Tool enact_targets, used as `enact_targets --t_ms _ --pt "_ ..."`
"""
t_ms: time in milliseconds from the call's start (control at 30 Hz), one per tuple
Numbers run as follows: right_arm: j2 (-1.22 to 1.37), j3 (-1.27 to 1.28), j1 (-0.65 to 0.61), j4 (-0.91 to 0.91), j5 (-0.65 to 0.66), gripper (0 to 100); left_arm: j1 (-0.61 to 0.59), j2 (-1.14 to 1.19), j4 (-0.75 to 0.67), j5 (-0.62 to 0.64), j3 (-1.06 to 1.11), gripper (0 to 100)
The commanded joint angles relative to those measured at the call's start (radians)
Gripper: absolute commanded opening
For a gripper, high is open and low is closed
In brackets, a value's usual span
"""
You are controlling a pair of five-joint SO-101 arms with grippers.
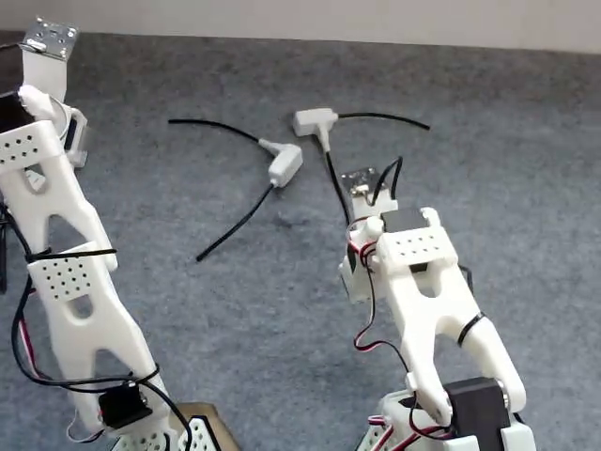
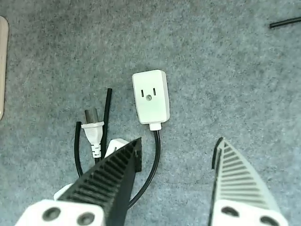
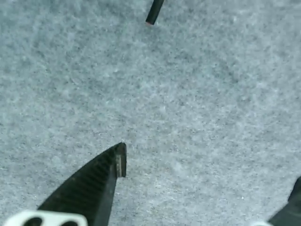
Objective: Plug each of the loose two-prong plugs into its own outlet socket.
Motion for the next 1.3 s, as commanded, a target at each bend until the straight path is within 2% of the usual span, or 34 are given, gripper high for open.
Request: enact_targets --t_ms 0,200,367,433,567,700,900,1033,1267 --pt "-0.015 -0.039 -0.007 0.010 0.011 49.3 -0.005 -0.012 -0.029 0.002 -0.008 24" --pt "-0.015 -0.038 -0.004 0.008 0.012 49.3 0.012 -0.016 -0.035 0.000 0.045 24" --pt "-0.015 -0.005 -0.002 -0.042 0.046 49.3 0.104 -0.045 0.048 0.046 0.059 24" --pt "-0.015 0.013 -0.002 -0.065 0.046 49.3 0.140 -0.082 0.048 0.086 0.124 24" --pt "-0.015 0.018 0.022 -0.067 0.046 49.3 0.188 -0.193 0.043 0.080 0.269 24" --pt "-0.015 0.021 0.022 -0.062 0.046 49.3 0.128 -0.197 -0.089 0.084 0.328 24" --pt "-0.015 0.030 -0.016 -0.051 0.049 49.3 0.019 -0.197 -0.195 0.078 0.394 24" --pt "-0.015 0.030 -0.019 -0.051 0.048 49.3 -0.005 -0.194 -0.215 0.011 0.403 24" --pt "-0.015 0.030 -0.019 -0.051 0.046 49.3 -0.044 -0.053 -0.250 0.000 0.378 24"
